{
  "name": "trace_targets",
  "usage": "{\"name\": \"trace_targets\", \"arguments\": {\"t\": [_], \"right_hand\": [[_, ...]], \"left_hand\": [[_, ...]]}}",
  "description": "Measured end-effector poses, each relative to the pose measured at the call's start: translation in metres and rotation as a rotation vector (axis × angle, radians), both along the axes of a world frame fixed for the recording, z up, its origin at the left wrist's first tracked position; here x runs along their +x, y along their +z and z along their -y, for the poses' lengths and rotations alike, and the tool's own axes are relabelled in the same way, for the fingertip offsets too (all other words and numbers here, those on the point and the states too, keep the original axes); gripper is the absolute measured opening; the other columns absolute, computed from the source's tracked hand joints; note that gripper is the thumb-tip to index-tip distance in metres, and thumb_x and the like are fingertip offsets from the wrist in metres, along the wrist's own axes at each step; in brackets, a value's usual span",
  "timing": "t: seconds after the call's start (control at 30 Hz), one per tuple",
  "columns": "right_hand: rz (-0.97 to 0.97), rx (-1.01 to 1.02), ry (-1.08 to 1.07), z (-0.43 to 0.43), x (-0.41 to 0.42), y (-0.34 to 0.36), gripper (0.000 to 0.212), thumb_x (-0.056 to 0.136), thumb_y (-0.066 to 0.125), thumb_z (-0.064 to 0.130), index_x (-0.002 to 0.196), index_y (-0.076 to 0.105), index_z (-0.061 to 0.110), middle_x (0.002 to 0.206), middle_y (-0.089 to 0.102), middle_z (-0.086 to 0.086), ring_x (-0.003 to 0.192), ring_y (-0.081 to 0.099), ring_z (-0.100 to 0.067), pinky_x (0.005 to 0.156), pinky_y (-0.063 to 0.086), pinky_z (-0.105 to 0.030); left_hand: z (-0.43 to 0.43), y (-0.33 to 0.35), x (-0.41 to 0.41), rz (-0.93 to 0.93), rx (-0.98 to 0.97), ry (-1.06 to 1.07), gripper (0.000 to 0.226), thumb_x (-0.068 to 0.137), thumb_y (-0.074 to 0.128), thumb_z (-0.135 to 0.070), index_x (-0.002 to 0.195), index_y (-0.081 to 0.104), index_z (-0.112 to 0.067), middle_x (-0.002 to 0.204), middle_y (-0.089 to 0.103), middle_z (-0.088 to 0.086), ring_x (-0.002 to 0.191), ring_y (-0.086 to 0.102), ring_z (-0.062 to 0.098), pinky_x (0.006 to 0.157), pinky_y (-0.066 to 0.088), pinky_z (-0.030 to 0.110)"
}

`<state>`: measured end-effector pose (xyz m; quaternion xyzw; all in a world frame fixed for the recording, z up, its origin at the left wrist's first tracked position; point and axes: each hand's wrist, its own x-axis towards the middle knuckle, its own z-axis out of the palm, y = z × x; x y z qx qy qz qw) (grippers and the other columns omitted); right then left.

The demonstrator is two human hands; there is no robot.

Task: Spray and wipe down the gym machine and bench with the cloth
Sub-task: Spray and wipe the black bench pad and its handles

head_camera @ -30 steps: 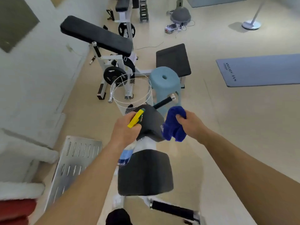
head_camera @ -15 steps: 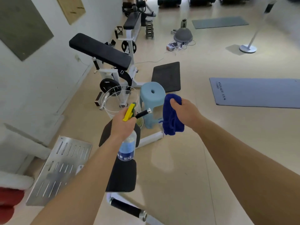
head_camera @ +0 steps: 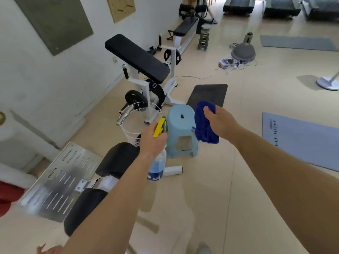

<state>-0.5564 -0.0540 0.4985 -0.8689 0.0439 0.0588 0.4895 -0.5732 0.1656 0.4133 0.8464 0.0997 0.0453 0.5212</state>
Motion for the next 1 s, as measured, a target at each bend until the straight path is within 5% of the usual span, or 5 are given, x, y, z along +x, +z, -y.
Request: {"name": "trace_targets", "arguments": {"t": [0.23,0.47,0.6,0.77,1.0], "right_hand": [[-0.032,-0.121,0.167,0.067,0.117,0.016,0.032,0.106,0.038,0.039,0.100,0.057,0.014,0.085,0.064,-0.004,0.070,0.057,-0.019,0.062,0.045,-0.032],[0.001,-0.116,0.313,0.126,0.255,0.012,0.034,0.107,0.037,0.041,0.110,0.055,0.013,0.088,0.064,-0.006,0.072,0.058,-0.020,0.058,0.042,-0.030],[0.016,-0.139,0.375,0.163,0.347,0.020,0.036,0.107,0.035,0.042,0.107,0.054,0.012,0.088,0.062,-0.007,0.071,0.055,-0.019,0.060,0.041,-0.031],[0.027,-0.133,0.456,0.191,0.463,0.034,0.034,0.107,0.035,0.040,0.107,0.053,0.012,0.096,0.062,-0.010,0.082,0.057,-0.024,0.072,0.041,-0.033],[-0.002,-0.128,0.566,0.187,0.621,0.022,0.033,0.107,0.035,0.040,0.104,0.054,0.013,0.078,0.057,-0.001,0.072,0.056,-0.019,0.059,0.037,-0.027]], "left_hand": [[0.080,0.020,0.083,0.022,0.006,0.113,0.010,0.090,0.057,-0.007,0.081,0.059,-0.004,0.065,0.048,0.006,0.062,0.039,0.018,0.059,0.038,0.034],[0.147,0.026,0.189,0.003,0.012,0.286,0.013,0.088,0.061,-0.014,0.076,0.058,-0.012,0.067,0.053,0.015,0.060,0.042,0.022,0.060,0.042,0.037],[0.183,0.034,0.251,0.005,-0.018,0.340,0.017,0.075,0.063,-0.028,0.085,0.064,-0.014,0.083,0.066,0.017,0.080,0.060,0.040,0.075,0.055,0.050],[0.225,0.053,0.338,0.013,-0.011,0.476,0.008,0.085,0.061,-0.007,0.091,0.065,-0.009,0.087,0.065,0.022,0.069,0.052,0.019,0.064,0.045,0.027],[0.244,0.059,0.479,0.017,0.002,0.536,0.005,0.087,0.059,-0.009,0.083,0.059,-0.010,0.071,0.057,0.017,0.064,0.050,0.023,0.062,0.044,0.037]]}}
